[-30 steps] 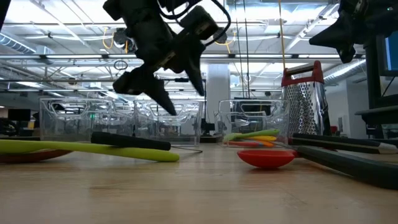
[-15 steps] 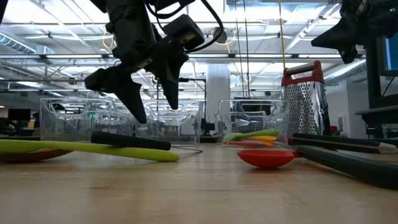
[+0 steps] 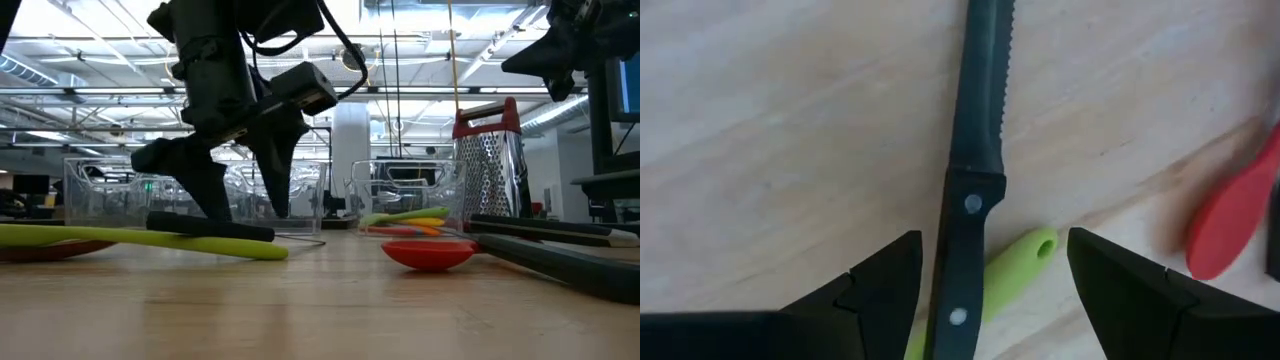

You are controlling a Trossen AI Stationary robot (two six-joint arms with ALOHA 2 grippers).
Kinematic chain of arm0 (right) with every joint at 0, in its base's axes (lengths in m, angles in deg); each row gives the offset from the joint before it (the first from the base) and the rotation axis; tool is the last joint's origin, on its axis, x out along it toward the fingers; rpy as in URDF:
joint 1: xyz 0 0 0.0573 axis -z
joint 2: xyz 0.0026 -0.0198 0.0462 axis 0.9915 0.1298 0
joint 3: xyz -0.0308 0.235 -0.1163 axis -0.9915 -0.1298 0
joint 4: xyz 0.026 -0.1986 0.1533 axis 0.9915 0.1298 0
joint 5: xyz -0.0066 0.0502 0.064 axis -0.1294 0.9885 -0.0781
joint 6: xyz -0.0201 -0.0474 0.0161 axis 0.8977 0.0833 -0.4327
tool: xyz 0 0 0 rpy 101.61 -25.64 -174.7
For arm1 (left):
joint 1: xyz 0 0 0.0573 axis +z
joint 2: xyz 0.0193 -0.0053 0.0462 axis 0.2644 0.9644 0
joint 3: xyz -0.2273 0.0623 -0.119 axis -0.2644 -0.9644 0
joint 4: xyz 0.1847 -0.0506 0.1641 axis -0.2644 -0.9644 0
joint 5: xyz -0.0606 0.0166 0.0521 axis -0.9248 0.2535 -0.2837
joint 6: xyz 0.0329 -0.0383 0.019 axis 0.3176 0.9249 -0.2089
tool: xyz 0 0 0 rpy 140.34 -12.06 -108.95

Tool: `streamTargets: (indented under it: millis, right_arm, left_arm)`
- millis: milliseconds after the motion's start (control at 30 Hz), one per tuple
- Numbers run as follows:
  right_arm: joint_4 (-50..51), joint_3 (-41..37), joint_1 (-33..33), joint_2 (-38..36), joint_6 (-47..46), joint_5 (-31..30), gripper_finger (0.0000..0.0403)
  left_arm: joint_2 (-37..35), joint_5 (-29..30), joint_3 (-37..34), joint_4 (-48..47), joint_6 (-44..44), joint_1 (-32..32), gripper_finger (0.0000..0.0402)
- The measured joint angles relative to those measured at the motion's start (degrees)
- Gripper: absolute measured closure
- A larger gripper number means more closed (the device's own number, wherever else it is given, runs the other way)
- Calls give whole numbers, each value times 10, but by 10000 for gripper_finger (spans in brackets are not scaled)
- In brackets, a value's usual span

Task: Pick & Place Kitchen Items
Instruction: Put the black knife into the left transparent bin

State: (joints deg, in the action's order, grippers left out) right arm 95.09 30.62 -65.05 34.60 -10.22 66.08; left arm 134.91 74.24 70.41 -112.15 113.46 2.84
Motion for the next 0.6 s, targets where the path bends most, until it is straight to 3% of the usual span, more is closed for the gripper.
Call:
streamTargets:
  millis: [600]
  right_arm:
    - [-3,1,0,-6,-3,0,403]
  left_arm:
    - [42,-16,2,-2,2,2,149]
